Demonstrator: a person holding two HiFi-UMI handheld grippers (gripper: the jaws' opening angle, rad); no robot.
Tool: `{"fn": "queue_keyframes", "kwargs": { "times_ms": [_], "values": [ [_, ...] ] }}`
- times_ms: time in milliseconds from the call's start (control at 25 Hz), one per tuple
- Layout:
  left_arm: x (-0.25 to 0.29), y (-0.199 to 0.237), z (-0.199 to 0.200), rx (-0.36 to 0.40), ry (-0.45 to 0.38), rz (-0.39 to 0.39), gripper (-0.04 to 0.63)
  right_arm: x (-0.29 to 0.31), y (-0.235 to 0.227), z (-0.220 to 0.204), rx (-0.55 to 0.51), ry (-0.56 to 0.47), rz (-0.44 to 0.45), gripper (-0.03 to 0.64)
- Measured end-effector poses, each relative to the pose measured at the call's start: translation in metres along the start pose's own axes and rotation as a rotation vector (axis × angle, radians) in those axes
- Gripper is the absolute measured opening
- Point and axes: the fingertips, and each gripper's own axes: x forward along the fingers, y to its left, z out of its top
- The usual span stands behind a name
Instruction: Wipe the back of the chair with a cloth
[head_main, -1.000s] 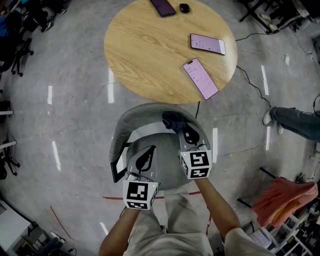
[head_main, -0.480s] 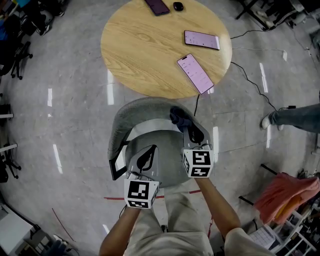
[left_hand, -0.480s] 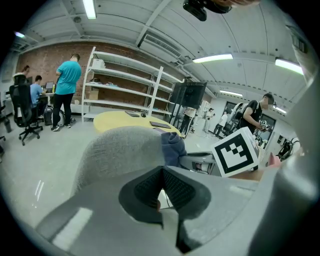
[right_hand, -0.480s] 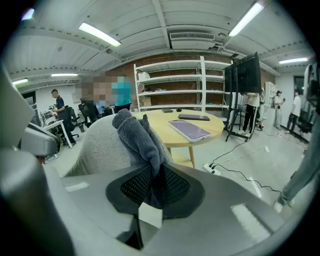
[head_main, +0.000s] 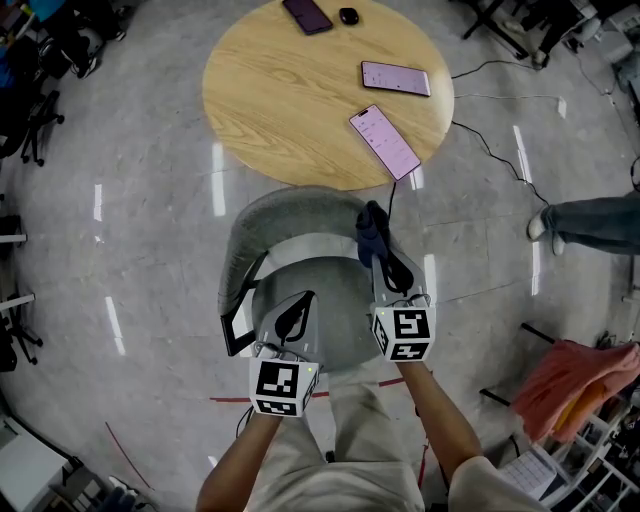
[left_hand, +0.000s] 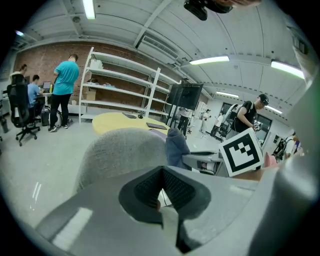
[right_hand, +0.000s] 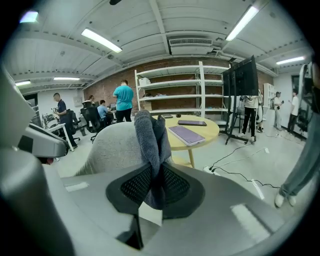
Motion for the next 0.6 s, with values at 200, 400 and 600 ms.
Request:
{"fn": "queue_keyframes", "kwargs": {
  "times_ms": [200, 400, 600],
  "values": [
    [-0.013, 0.005, -0.002, -0.010, 0.000, -0.001, 0.000, -0.012, 0.023, 0.007, -0.027, -0.023, 0.055, 0.075],
    [-0.032, 0.018, -0.005, -0.014, -0.006, 0.013, 0.000, -0.018, 0.060, 0.006, -0.056, -0.022, 0.130, 0.075],
    [-0.043, 0.042, -0.013, -0.032, -0.011, 0.055, 0.000, -0.014, 0.098, 0.006, -0.092, -0.024, 0.226, 0.075]
  ]
}}
